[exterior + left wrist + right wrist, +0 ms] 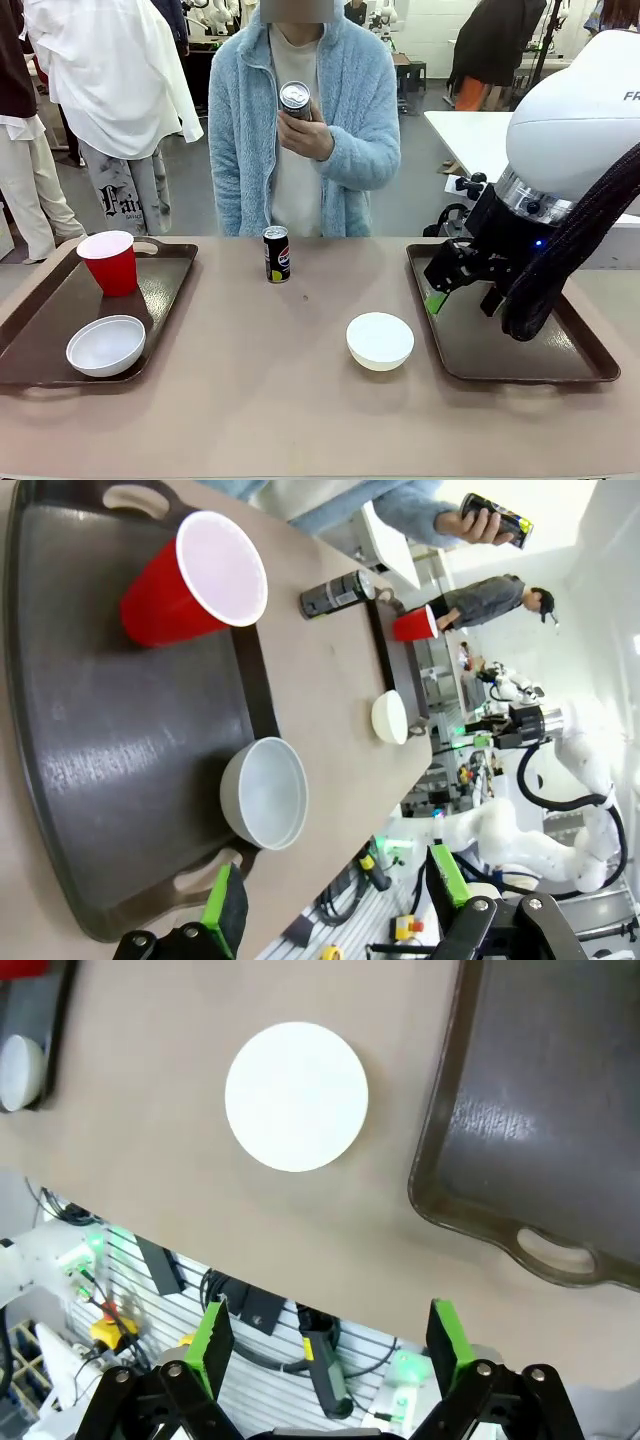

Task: Prepare tableware on both trays.
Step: Pick up a Picnic Bowl from the table and place it on a Handle tray.

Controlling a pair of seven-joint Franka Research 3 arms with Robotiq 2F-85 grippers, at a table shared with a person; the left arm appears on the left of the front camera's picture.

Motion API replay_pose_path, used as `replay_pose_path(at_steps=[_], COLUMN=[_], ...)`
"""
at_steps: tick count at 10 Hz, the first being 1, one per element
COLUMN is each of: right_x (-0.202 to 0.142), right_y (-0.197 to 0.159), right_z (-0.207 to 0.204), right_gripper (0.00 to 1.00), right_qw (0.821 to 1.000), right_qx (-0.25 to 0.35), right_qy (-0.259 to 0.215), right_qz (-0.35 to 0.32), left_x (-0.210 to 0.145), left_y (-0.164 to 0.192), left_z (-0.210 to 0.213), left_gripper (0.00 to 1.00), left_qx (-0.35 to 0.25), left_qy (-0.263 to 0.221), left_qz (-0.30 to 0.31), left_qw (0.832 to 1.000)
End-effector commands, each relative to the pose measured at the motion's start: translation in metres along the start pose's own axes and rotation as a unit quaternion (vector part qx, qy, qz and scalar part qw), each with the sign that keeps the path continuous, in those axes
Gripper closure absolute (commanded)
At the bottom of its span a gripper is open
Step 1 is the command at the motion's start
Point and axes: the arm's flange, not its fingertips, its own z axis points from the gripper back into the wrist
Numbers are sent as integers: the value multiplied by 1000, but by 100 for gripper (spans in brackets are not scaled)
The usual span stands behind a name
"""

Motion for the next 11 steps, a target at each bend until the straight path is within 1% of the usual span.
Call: replay_pose_path(at_steps=[1,2,3,5,6,7,8,9,10,11], right_x=[12,40,59,72,75,76,65,33,-10,-64], right_y=[-14,-19,-24,-31,-36,-37,-30,-21,-24,-35], right_z=[-18,-36,-52,-71,-76,-80,-69,-35,13,69], right_gripper=[0,0,0,0,0,0,0,0,0,0], right_qw=[999,999,998,996,994,995,995,995,993,984], right_qx=[-41,-22,-32,-45,-53,-49,-47,-70,-65,-45], right_qy=[-11,-15,-25,-24,-39,-36,-28,-1,44,71], right_qz=[16,47,54,78,82,77,78,72,89,154], left_x=[-1,-1,-1,-1,-1,-1,-1,-1,-1,-1], left_y=[-3,-3,-3,-3,-3,-3,-3,-3,-3,-3], left_z=[2,2,2,2,2,2,2,2,2,2], left_gripper=[5,5,5,5,5,5,5,5,5,5], left_qx=[-9,-9,-9,-9,-9,-9,-9,-9,-9,-9], left_qy=[-7,-7,-7,-7,-7,-7,-7,-7,-7,-7], left_qz=[-9,-9,-9,-9,-9,-9,-9,-9,-9,-9], left_qw=[1000,1000,1000,1000,1000,1000,1000,1000,1000,1000])
